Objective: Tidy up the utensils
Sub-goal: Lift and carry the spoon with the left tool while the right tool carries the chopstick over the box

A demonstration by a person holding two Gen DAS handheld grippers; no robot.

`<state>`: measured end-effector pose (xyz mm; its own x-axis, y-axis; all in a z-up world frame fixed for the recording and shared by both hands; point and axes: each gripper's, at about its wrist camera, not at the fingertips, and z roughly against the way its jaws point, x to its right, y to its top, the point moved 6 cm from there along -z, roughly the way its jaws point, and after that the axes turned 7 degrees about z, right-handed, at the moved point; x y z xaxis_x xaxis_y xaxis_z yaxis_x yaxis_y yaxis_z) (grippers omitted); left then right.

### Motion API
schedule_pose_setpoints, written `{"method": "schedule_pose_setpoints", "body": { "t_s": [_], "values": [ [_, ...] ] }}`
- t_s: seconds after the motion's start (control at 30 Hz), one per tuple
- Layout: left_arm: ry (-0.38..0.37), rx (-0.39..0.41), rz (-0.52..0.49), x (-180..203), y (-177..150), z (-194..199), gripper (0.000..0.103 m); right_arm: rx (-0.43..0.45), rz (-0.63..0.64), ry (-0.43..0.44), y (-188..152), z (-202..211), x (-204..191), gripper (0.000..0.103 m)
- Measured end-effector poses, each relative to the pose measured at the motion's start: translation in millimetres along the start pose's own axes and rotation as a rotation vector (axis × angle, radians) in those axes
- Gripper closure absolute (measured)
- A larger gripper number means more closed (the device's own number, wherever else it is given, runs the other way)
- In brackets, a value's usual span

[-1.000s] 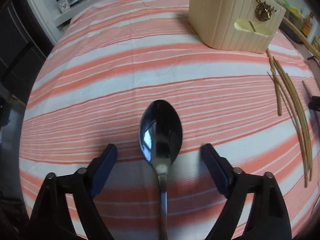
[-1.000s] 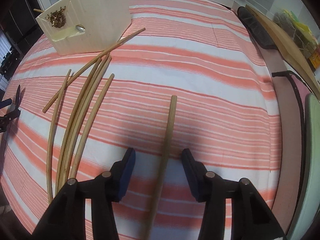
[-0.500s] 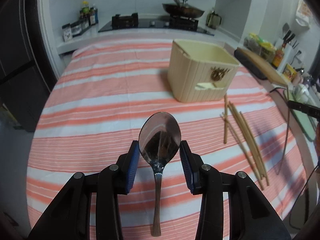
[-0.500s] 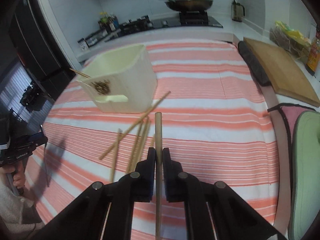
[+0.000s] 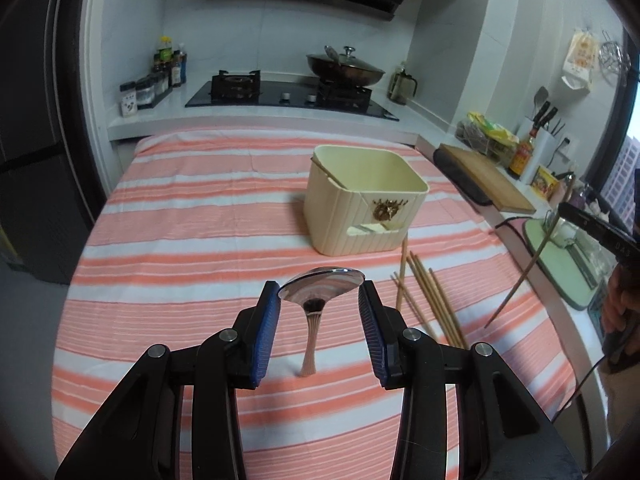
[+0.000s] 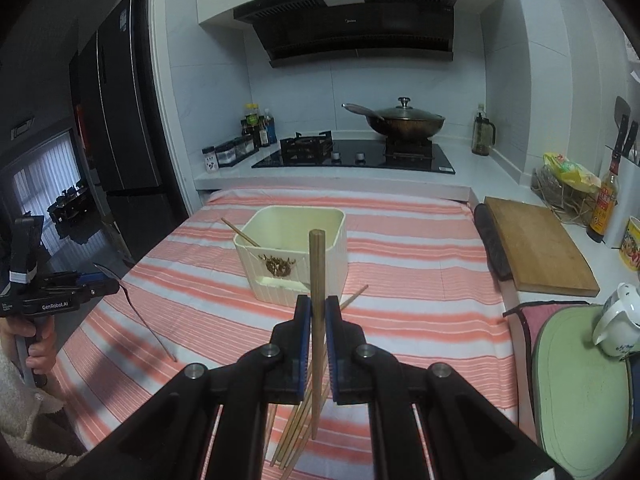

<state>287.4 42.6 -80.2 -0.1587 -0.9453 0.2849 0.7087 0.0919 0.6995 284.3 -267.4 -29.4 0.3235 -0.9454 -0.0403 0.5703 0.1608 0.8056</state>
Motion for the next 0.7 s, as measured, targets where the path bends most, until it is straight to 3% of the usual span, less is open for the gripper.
{"method": "schedule_pose_setpoints", "body": {
  "t_s": [0.17, 0.33, 0.4, 0.43, 0.47, 0.6, 0.7],
  "values": [
    [-0.078, 0.028, 0.026, 13, 42, 17, 0.063, 0.060, 0.007, 0.006, 33, -7, 4, 0.095],
    [-0.177, 0.116, 0.050, 38, 116, 41, 0.063, 0.167, 0.023, 0.008, 86, -11, 7, 0.095],
    [-0.179, 0.168, 0.047, 50, 148, 42, 0.063, 0.223, 0.019, 0.006, 110, -16, 7, 0.095],
    [-0.166, 0.197, 0.045, 55, 162, 39, 0.068, 0.250, 0.012, 0.002, 121, -20, 8, 0.095],
    [-0.139, 0.225, 0.042, 59, 175, 33, 0.099, 0.278, 0.005, -0.004, 130, -25, 9, 0.095],
    [-0.129, 0.199, 0.082, 69, 206, -19, 0.098, 0.350, 0.016, -0.038, 152, -57, 5, 0.095],
    [-0.115, 0.128, 0.107, 71, 205, -75, 0.099, 0.264, 0.032, -0.046, 149, -103, 0, 0.095]
  ]
}}
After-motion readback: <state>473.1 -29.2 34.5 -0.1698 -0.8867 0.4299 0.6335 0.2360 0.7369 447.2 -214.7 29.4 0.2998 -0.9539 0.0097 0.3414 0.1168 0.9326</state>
